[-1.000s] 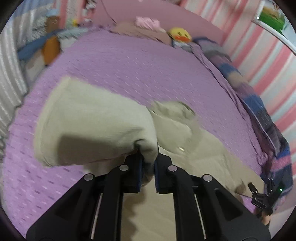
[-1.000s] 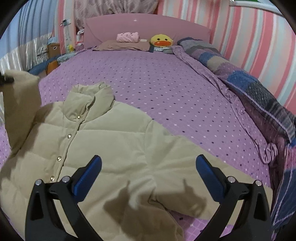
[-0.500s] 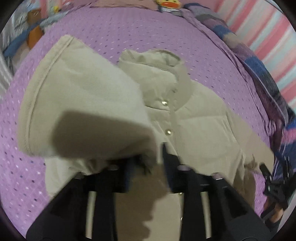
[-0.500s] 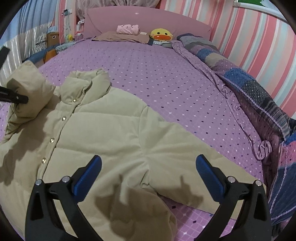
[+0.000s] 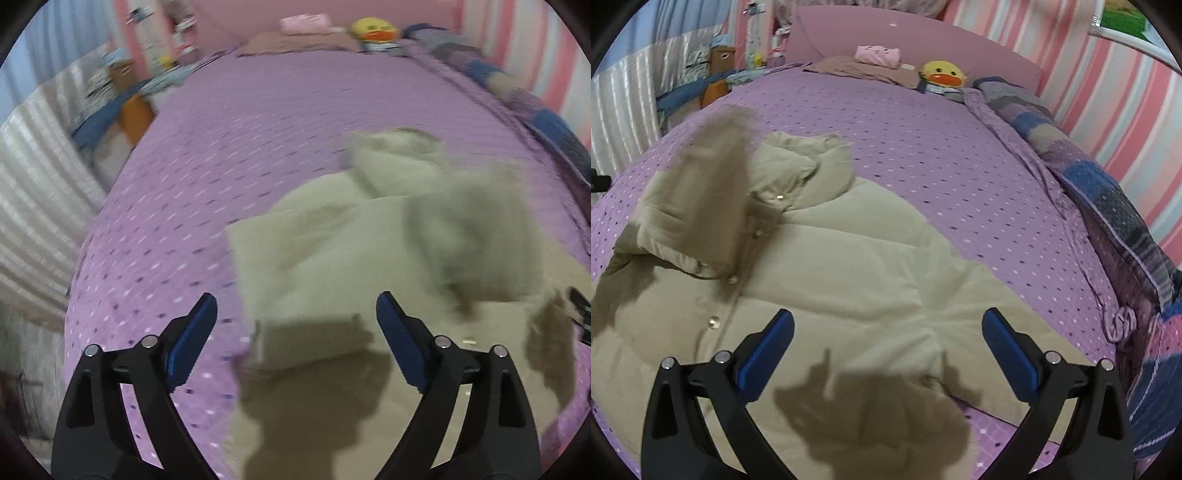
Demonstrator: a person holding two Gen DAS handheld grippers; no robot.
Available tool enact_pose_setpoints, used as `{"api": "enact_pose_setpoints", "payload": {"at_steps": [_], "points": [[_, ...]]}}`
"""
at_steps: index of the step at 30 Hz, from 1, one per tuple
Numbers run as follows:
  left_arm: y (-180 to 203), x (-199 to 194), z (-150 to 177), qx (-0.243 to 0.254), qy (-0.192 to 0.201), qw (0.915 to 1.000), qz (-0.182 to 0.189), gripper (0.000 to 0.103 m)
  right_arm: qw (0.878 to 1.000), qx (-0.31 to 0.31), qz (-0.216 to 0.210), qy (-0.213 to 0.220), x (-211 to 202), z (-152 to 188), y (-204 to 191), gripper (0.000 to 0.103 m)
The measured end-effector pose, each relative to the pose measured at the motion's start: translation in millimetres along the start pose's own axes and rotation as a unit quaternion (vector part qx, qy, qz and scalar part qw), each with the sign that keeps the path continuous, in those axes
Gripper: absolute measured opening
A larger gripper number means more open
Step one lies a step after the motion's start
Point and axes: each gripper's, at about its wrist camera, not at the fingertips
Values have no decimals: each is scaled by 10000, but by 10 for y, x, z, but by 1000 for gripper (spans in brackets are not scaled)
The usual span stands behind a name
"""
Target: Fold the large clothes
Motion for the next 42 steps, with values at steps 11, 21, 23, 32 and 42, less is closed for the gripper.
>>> {"api": "enact_pose_setpoints", "payload": {"at_steps": [11,21,23,32,42], "points": [[-462,933,249,-927,-682,9930,250,88,9938,333,-384,-986,949,-238,-467,101],[-301,778,175,-680,-533,9961,186,88,9632,1375,-1966,-1209,1026,-265,-271,26],[-264,649,130,-601,-379,9974,141,88,9721,1238,-1865,-706,730,-389,-196,26],[-16,473,63,-263,-230,9993,-112,92,9802,1335,-936,-1126,980,-91,379,30],[437,387,-77,73,-34,10000,-39,92,9871,1461,-523,-396,570,-194,617,53]]}}
Point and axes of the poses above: each gripper's, at about its wrist camera, not at the fingertips, and x roughly the way its jaws point, y to its right, z to its underside, and after that the axes turned 5 degrees about x, right-handed
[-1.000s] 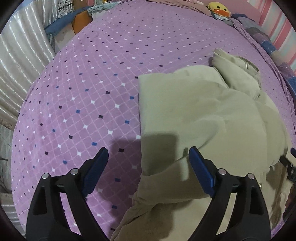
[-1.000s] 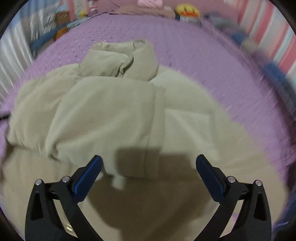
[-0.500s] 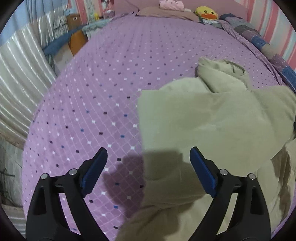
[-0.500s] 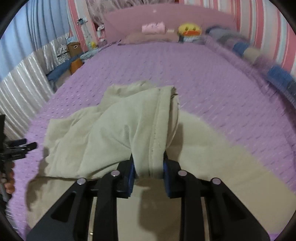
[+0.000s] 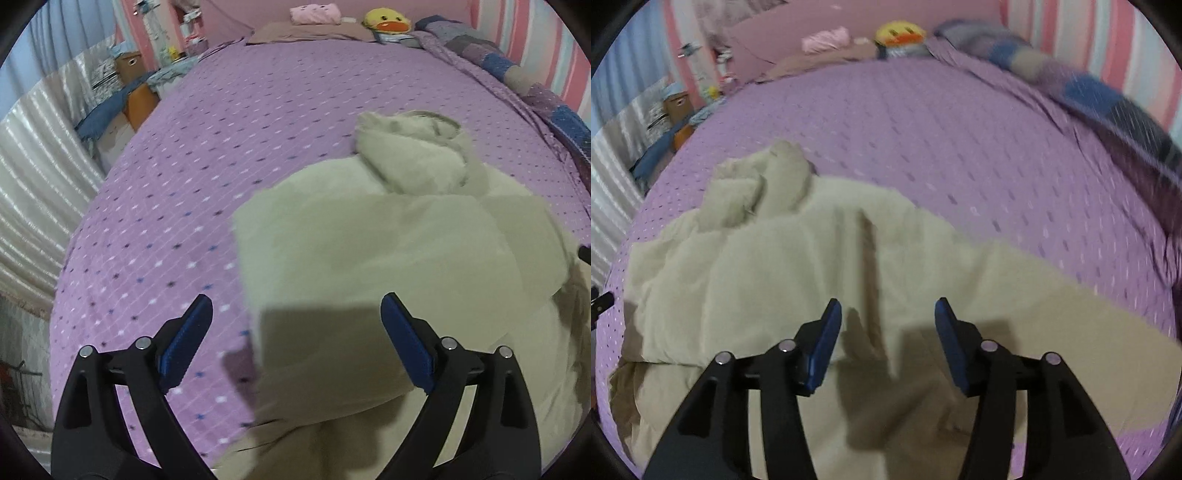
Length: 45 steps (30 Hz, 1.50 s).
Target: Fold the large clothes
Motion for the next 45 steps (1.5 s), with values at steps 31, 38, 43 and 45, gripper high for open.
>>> {"api": "enact_pose_setpoints", "payload": {"at_steps": [31,38,43,45], "points": [[272,-354,119,-547,7,9984,148,100,9993,116,208,299,-347,556,242,96],[98,-761,310,-776,431,9960,88,100,9890,1063,932,433,-601,958,1300,97],[121,-757,478,-837,366,9957,173,100,9676,2087,1362,415,-689,1266,2279,97],[138,-759,558,-831,317,9959,166,100,9540,2605,1423,427,-732,1401,2622,97]]}}
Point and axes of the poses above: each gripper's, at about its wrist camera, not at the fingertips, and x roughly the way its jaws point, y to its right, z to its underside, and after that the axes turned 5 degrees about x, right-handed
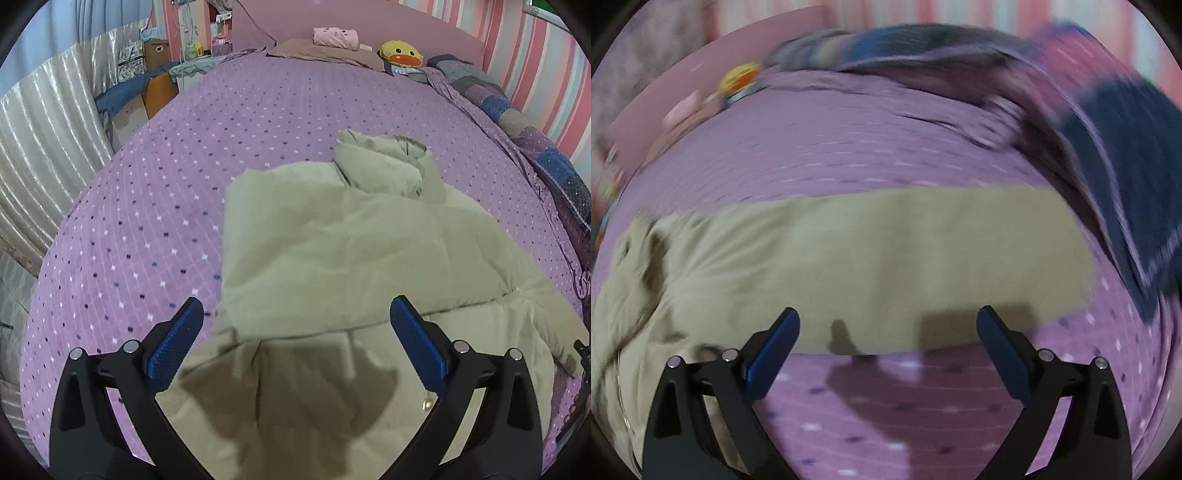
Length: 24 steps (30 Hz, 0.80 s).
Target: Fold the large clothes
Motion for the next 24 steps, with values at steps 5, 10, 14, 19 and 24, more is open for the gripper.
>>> {"api": "enact_pose_setpoints", "payload": {"at_steps": [5,10,14,19,24], "points": [[48,29,105,108,-110,9999,-78,100,9898,1416,107,-52,152,-47,824,97],[37,18,118,133,-129,9997,-135,100,9791,1983,111,-446,503,-26,1139,95],[6,55,99,165,-161,9995,-216,100,9850,1690,-105,-334,630,-120,1029,67],[-31,109,66,310,-165,9985,-425,100,9854,1585,-488,-381,695,-297,921,20],[-72,169,18,328,-163,9984,-441,100,9882,1188,-962,77,311,-506,613,18]]}}
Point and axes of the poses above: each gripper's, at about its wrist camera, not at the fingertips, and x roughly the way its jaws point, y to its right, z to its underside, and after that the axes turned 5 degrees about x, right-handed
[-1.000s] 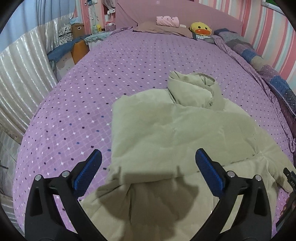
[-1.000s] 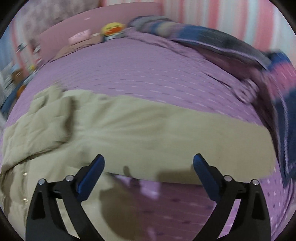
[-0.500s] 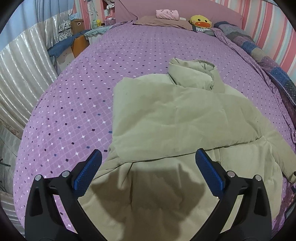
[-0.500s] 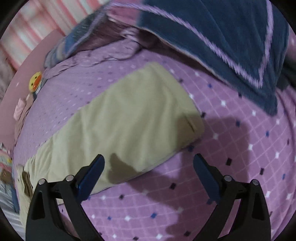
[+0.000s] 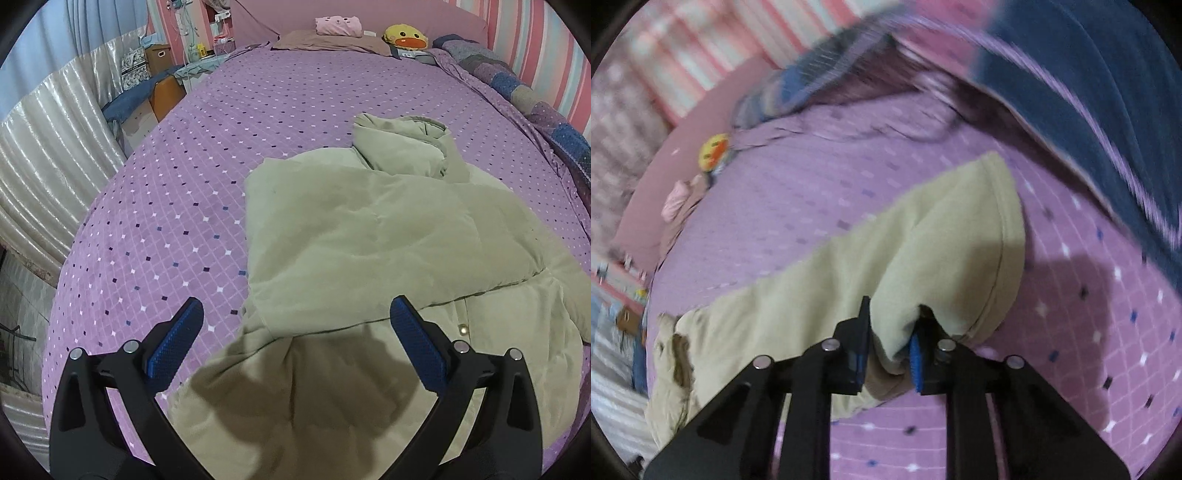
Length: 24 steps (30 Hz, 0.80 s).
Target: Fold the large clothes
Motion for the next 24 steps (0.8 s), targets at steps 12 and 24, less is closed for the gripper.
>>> {"api": "enact_pose_setpoints", "payload": {"at_steps": [12,24], "points": [[-245,90,-185,-181,75,9998,46,100,9746,-2094,-777,-156,-96,-113,-1998,14],[-541,111,-378,-284,163,9995,5,100,9007,-3764,-1954,-944,-113,988,-3969,11]]}}
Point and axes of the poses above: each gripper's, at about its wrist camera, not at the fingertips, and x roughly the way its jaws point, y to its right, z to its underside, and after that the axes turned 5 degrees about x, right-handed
